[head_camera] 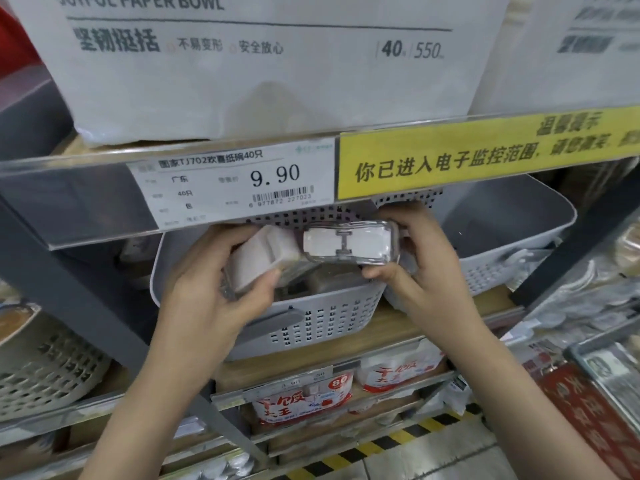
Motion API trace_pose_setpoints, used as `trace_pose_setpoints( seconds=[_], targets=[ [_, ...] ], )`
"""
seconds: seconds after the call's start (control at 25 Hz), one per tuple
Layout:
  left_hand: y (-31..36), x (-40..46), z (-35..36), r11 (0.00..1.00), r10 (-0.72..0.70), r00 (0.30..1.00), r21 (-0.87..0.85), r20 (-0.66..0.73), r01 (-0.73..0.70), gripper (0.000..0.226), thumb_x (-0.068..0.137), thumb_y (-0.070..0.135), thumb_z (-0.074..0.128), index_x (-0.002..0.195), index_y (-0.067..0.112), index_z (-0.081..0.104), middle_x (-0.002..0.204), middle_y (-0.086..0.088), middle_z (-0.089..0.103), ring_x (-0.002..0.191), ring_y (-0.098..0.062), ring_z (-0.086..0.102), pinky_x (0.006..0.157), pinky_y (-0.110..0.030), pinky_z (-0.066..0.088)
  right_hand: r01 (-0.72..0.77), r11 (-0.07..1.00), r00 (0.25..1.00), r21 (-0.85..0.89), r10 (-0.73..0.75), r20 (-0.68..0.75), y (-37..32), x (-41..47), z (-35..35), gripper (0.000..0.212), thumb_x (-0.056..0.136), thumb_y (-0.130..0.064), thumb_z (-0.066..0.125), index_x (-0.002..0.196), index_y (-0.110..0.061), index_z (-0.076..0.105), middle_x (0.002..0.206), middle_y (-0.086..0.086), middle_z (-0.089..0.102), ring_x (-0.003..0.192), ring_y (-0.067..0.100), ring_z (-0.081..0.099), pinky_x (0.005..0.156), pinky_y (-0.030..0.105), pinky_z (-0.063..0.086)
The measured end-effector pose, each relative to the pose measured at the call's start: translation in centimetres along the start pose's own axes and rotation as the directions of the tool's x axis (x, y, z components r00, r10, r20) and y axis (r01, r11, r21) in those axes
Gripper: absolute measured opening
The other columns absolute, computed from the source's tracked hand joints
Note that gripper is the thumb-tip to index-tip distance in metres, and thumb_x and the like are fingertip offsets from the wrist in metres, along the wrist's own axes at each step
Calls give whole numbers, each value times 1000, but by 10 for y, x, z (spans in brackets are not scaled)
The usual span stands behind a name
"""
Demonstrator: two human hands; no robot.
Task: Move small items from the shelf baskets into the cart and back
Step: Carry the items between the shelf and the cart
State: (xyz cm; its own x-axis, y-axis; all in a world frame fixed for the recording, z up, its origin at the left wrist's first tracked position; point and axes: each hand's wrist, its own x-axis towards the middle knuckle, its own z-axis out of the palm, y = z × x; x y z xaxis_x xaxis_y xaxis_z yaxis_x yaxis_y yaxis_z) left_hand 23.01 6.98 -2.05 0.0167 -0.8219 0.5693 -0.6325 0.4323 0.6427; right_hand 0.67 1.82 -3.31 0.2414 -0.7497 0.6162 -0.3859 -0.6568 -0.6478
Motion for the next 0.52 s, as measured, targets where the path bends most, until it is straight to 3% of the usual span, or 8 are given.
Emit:
trace_pose_setpoints(
  seconds=[0.12, 0.32, 0.52],
  targets=[
    [12, -22, 5, 972, -86, 994, -225, -63, 70, 30, 73, 38, 62, 100, 47, 55, 101, 31, 61, 95, 9, 58, 80, -5, 44, -26, 997, 990, 72, 35, -133, -9, -28, -12, 40, 89, -59, 47, 112, -26, 50, 105, -9, 54, 97, 7, 55, 80, 18, 43],
    [40, -42, 35, 873, -81, 996, -484, -44, 50, 39, 68, 30, 67, 104, 46, 62, 104, 10, 68, 98, -14, 64, 82, -20, 51, -124, 985, 928, 118, 157, -339, -14, -83, -46, 38, 91, -56, 44, 113, -25, 50, 105, -29, 57, 98, -8, 56, 81, 5, 41],
    [84, -42, 107, 852, -27, 990, -515, 141, 97, 34, 69, 40, 64, 98, 57, 61, 99, 22, 64, 92, 2, 59, 79, -10, 45, -344, 920, 800, 185, 391, -456, -2, -137, -102, 46, 86, -64, 45, 107, -26, 57, 98, -20, 64, 89, -3, 60, 73, 7, 44]
  ],
)
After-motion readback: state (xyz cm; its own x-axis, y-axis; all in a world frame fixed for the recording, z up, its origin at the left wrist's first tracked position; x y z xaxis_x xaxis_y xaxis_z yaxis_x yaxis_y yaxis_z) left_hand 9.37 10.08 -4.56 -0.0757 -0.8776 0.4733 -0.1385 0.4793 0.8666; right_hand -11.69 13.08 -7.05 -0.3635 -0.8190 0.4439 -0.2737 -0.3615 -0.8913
